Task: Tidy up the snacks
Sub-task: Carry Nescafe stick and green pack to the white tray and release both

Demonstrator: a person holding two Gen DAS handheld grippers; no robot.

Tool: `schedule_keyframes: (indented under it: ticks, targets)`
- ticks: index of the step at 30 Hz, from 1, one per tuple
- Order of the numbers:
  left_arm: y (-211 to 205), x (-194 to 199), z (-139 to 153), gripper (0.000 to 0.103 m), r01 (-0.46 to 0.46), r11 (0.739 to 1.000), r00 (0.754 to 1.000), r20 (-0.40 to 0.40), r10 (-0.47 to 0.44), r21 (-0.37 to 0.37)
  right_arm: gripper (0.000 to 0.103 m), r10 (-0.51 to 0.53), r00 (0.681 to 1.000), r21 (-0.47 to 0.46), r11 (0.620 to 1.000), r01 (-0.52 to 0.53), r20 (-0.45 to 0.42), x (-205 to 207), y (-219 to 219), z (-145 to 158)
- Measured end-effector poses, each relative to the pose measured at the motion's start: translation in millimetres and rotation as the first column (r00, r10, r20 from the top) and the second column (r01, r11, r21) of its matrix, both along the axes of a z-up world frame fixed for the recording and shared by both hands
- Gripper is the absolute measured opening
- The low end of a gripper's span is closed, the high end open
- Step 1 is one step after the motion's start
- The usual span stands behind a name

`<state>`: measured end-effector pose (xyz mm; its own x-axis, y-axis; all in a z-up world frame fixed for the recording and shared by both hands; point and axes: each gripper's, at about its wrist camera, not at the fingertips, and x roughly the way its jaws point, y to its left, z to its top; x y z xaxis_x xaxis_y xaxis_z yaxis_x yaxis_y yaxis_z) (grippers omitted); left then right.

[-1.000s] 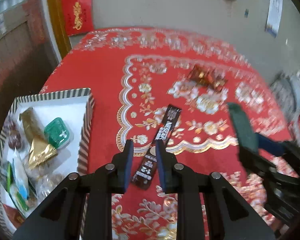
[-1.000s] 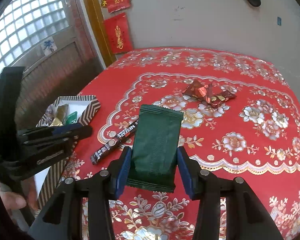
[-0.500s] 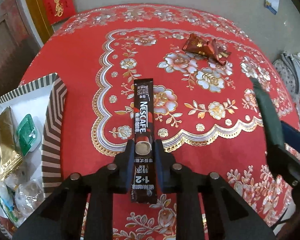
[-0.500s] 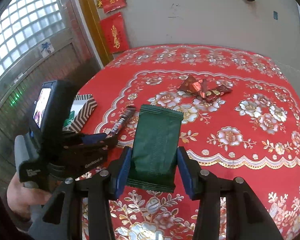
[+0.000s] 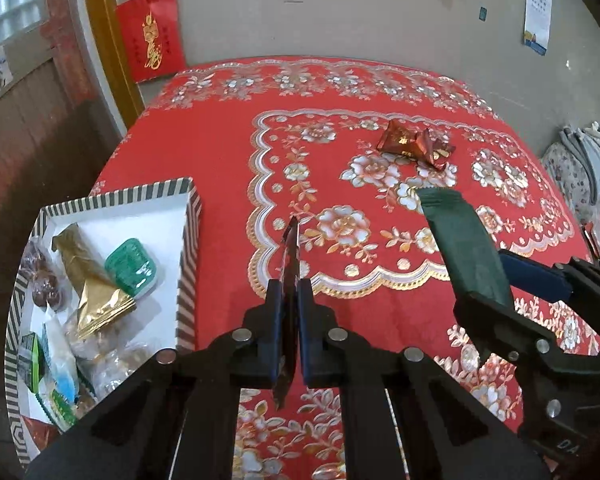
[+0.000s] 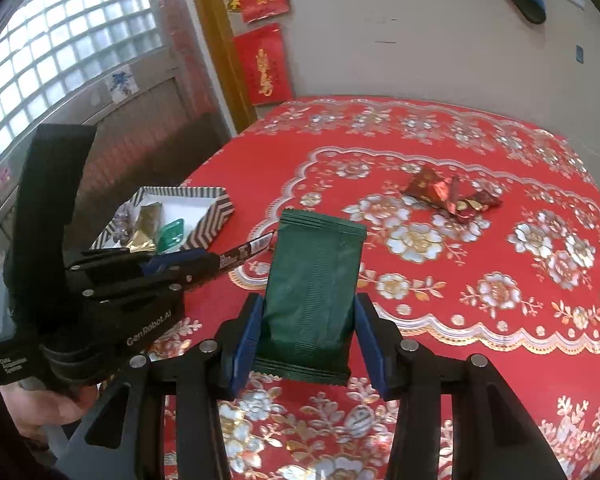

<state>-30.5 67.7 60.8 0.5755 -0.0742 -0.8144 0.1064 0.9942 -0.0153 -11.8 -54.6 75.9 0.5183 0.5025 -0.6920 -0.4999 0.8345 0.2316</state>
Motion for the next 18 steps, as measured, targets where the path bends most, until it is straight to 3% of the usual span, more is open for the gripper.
schedule_keyframes:
  ticks: [10,18]
  targets:
    - [6,10,-23,0.005,0.004,0.997,0.995,-0.097,-0.012,-0.079,0.047,-0.011,1.0,0.0,1.0,0.011,-0.013,0,0,-3]
    - [18,5,-14,0.004,-0.021,0.993,0.998,-0.067,0.013,-0.12,0.047,-0.004,1.0,0.005,1.0,0.004,-0.011,-1,3,-3]
